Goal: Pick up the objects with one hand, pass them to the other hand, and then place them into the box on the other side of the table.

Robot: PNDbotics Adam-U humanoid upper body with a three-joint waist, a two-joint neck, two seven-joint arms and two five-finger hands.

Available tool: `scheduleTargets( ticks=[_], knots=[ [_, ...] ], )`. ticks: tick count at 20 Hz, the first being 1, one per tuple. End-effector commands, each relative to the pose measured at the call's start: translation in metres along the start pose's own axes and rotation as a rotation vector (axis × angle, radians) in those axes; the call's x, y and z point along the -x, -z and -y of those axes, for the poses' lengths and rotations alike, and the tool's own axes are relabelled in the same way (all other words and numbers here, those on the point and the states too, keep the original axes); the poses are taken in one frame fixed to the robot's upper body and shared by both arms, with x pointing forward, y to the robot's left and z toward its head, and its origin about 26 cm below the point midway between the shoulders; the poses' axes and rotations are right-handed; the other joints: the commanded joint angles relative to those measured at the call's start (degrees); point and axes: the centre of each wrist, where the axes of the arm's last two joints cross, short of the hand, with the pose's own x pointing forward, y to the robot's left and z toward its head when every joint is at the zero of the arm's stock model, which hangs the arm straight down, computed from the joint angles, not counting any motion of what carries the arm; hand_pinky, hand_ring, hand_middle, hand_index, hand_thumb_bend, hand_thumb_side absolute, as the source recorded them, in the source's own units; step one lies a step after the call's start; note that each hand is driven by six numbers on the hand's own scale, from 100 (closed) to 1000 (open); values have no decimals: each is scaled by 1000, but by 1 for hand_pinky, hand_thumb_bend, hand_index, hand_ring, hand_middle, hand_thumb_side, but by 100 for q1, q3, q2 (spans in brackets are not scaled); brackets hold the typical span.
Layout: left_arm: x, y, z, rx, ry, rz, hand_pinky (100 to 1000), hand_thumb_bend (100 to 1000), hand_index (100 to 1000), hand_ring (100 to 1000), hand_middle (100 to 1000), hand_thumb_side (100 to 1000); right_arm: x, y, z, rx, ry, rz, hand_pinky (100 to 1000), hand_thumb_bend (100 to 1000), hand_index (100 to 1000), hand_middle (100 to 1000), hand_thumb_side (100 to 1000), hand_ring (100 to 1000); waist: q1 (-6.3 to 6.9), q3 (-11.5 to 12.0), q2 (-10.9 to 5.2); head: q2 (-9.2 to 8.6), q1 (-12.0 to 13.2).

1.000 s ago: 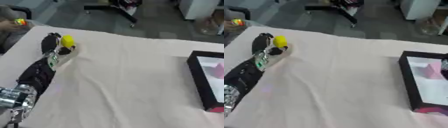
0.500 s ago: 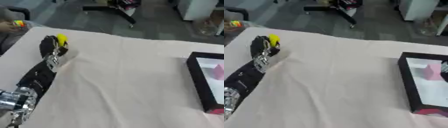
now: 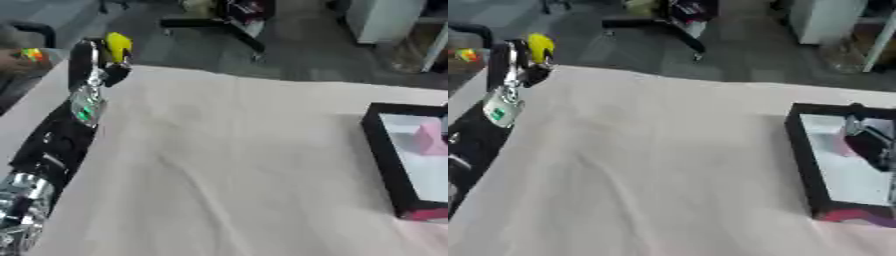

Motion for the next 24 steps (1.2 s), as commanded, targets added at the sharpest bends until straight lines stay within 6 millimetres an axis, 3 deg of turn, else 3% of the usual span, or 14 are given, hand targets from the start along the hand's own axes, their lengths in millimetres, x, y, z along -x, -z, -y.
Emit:
scheduleTargets(
  ticks=[1,2,3,8,11,15,24],
  knots=[
    [-33,8,-5,194,-102,161,573,100,328,336,214,230,-10,-3,16,26,-6,115,934,402,1000,851,424,889,21,29,-210,179,-350],
    [-43,7,5,285,-149,199,573,100,323,337,208,230,-15,-4,18,24,-12,158,955,510,1000,855,493,892,23,46,-255,241,-453],
    [-53,6,12,366,-179,233,573,100,328,337,214,231,-19,-6,20,22,-16,193,957,424,1000,855,409,893,26,61,-293,289,-536],
    [-114,-10,66,680,-319,371,567,100,328,338,215,236,-40,-14,28,-8,-5,343,1000,483,1000,896,406,909,-5,107,-432,455,-1022],
    [-144,-20,87,782,-399,403,567,100,329,340,217,231,-50,-17,31,-31,9,392,1000,501,1000,909,396,914,-16,122,-453,488,-1156],
    [-174,-28,101,859,-472,430,568,100,331,341,219,227,-60,-19,32,-59,26,440,1000,495,1000,913,401,916,-14,153,-454,530,-1231],
    [-211,-46,124,974,-559,461,574,100,341,348,231,221,-76,-22,25,-78,61,493,1000,458,1000,898,378,899,7,191,-453,544,-1264]
  ],
)
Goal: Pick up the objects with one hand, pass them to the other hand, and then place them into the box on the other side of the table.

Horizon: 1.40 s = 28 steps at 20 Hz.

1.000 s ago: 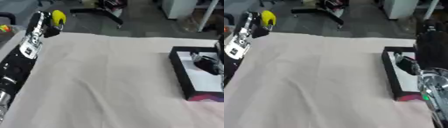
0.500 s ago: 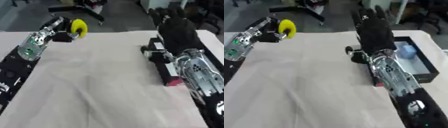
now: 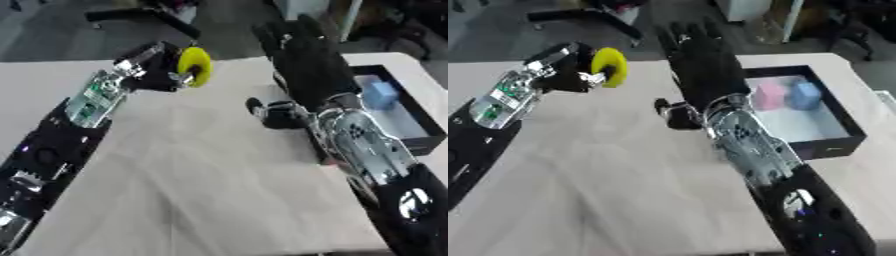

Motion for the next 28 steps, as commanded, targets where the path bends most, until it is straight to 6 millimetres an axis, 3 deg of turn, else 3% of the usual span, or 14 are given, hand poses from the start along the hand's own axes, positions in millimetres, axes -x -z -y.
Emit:
scheduleTargets(
  ticks=[1,19,20,28],
  knots=[
    [-19,9,-1,22,8,42,575,100,341,349,231,221,-4,4,5,24,11,20,1000,453,1000,897,374,899,13,12,-132,8,-24],
    [-37,30,27,148,-71,78,577,100,347,352,237,214,-15,8,-9,-13,19,30,1000,364,974,872,323,878,32,80,-157,58,-80],
    [-38,30,27,154,-74,79,577,100,347,352,238,214,-15,8,-10,-18,17,27,1000,393,971,869,295,878,35,86,-163,65,-87],
    [-44,32,30,176,-91,82,577,100,350,354,241,213,-16,11,-25,-70,10,1,1000,264,924,818,271,850,48,125,-196,93,-147]
  ],
)
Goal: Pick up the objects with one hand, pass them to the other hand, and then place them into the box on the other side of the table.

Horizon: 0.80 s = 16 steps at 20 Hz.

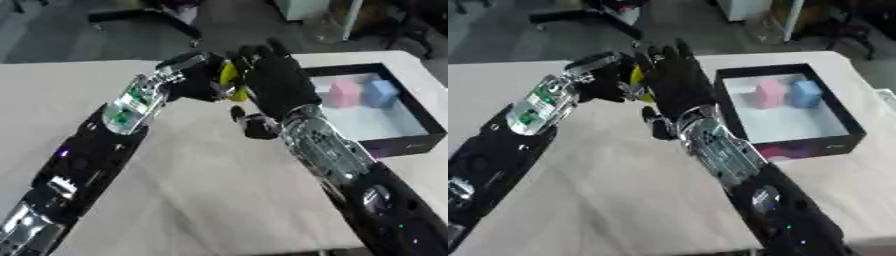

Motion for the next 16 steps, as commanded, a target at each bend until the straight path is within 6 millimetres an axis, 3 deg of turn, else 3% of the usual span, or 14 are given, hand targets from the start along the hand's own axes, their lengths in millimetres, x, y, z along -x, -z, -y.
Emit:
scheduleTargets(
  ticks=[1,3,6,8,9,10,11,16],
  knots=[
    [-18,3,-6,3,25,34,577,100,350,354,241,213,1,2,1,10,0,-20,1000,221,914,805,253,841,3,15,-126,15,-35],
    [-19,3,-6,5,25,34,577,100,351,354,242,211,1,3,-1,13,-6,-32,1000,136,871,752,173,802,2,20,-127,12,-42],
    [-19,3,-6,8,24,33,578,100,354,355,245,209,1,4,-3,23,-22,-55,1000,100,818,669,100,745,2,27,-126,9,-47],
    [-19,2,-6,11,23,32,578,100,356,356,247,206,1,4,-3,40,-29,-71,890,100,756,596,100,683,2,29,-125,8,-53],
    [-19,2,-6,13,23,32,578,100,358,357,249,204,1,4,-3,48,-31,-77,317,100,699,536,100,623,2,29,-125,7,-55],
    [-19,2,-6,14,22,31,579,100,359,358,250,200,2,4,-3,58,-33,-84,100,100,678,511,100,600,1,30,-124,6,-58],
    [-19,2,-6,16,22,30,580,100,367,361,258,183,2,4,-3,66,-35,-91,100,100,623,460,100,539,1,30,-124,5,-61],
    [-18,2,-5,32,18,25,588,100,390,375,282,176,2,4,-4,125,-46,-125,100,100,522,361,100,442,4,29,-121,2,-78]
  ],
)
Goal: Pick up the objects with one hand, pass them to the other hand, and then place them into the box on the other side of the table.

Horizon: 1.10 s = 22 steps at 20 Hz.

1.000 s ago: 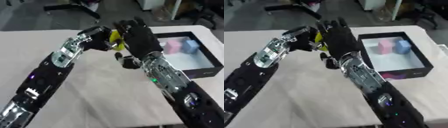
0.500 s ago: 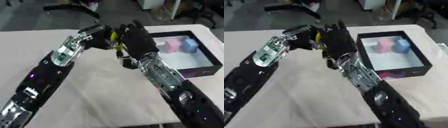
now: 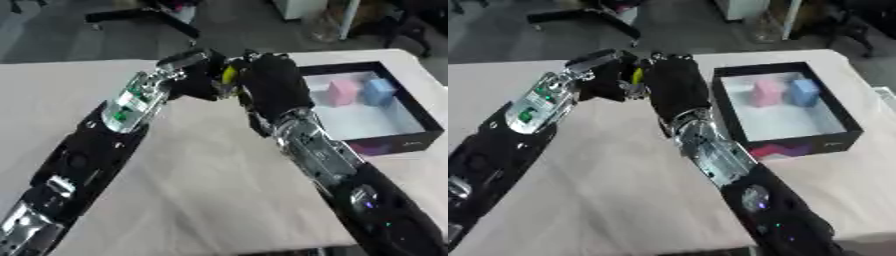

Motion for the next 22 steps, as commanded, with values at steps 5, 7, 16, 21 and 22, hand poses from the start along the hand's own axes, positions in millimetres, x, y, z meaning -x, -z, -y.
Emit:
scheduleTargets(
  ticks=[5,7,16,21,22],
  knots=[
    [-13,-1,-8,22,26,27,601,100,425,403,312,137,5,4,0,65,-10,-49,100,100,424,325,100,415,5,0,-104,2,-32],
    [-13,-1,-8,34,30,28,622,100,454,427,340,128,5,4,-2,74,-8,-55,100,100,386,329,100,414,5,-1,-103,-3,-39],
    [-20,-4,-12,222,66,150,735,732,666,606,537,472,7,6,-10,109,16,-91,100,100,338,335,100,412,2,3,-96,-24,-183],
    [-19,-6,-16,301,44,220,761,921,718,658,595,525,10,7,-15,120,25,-112,100,100,332,334,100,409,-3,4,-93,-74,-341],
    [-20,-7,-16,309,39,233,767,974,729,670,607,535,10,7,-16,122,26,-115,100,100,330,334,100,407,-3,5,-93,-79,-352]
  ],
)
